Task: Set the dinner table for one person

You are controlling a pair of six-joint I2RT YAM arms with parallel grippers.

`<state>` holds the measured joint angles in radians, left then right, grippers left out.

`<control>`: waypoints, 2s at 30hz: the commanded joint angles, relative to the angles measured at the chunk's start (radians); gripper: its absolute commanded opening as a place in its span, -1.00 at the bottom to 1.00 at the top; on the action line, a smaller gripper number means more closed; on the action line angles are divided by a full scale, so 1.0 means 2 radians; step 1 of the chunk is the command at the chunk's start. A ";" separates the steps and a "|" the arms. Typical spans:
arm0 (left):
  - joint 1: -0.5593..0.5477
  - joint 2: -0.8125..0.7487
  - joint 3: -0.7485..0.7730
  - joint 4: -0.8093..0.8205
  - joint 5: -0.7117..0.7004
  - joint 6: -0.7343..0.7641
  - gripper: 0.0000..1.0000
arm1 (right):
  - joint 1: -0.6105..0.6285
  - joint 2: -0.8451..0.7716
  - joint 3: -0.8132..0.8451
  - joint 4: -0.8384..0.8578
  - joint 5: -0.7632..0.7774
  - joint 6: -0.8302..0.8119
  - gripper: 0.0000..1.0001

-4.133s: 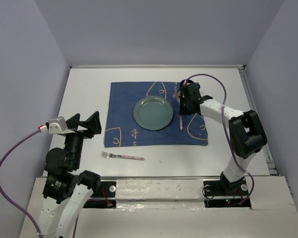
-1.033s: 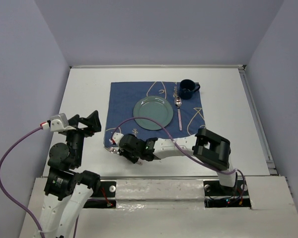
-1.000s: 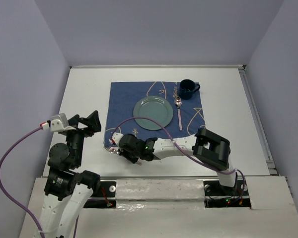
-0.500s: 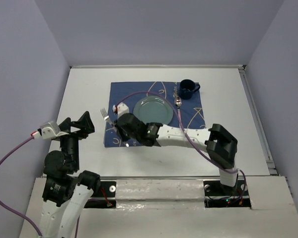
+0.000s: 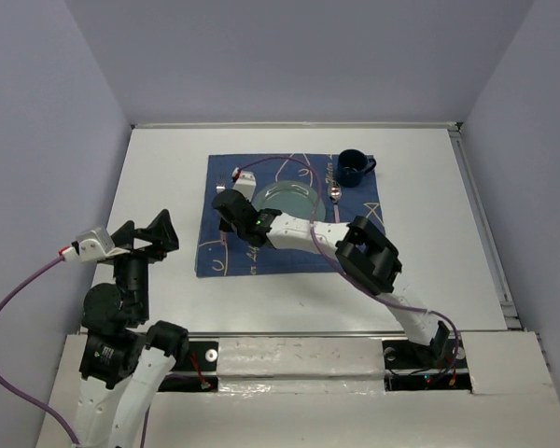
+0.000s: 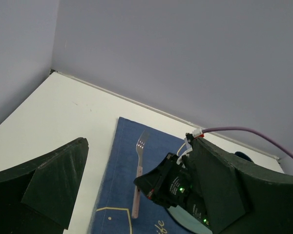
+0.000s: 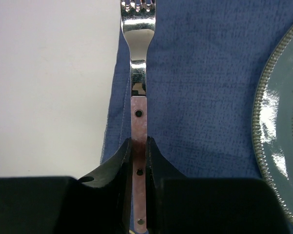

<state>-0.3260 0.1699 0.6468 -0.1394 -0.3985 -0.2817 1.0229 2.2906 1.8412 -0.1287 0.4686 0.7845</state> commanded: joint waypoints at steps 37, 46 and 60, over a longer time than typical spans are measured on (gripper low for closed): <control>-0.007 0.010 0.001 0.025 0.017 0.000 0.98 | -0.018 0.019 -0.022 -0.008 0.002 0.065 -1.00; -0.007 0.009 0.001 0.026 0.019 -0.001 0.98 | -0.018 0.027 -0.022 -0.011 -0.003 0.071 -1.00; -0.007 0.010 0.001 0.027 0.021 -0.001 0.98 | -0.022 0.033 -0.015 -0.014 -0.016 0.068 -0.70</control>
<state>-0.3344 0.1745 0.6468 -0.1387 -0.3641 -0.2829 0.9874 2.3459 1.7840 -0.1707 0.4339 0.9203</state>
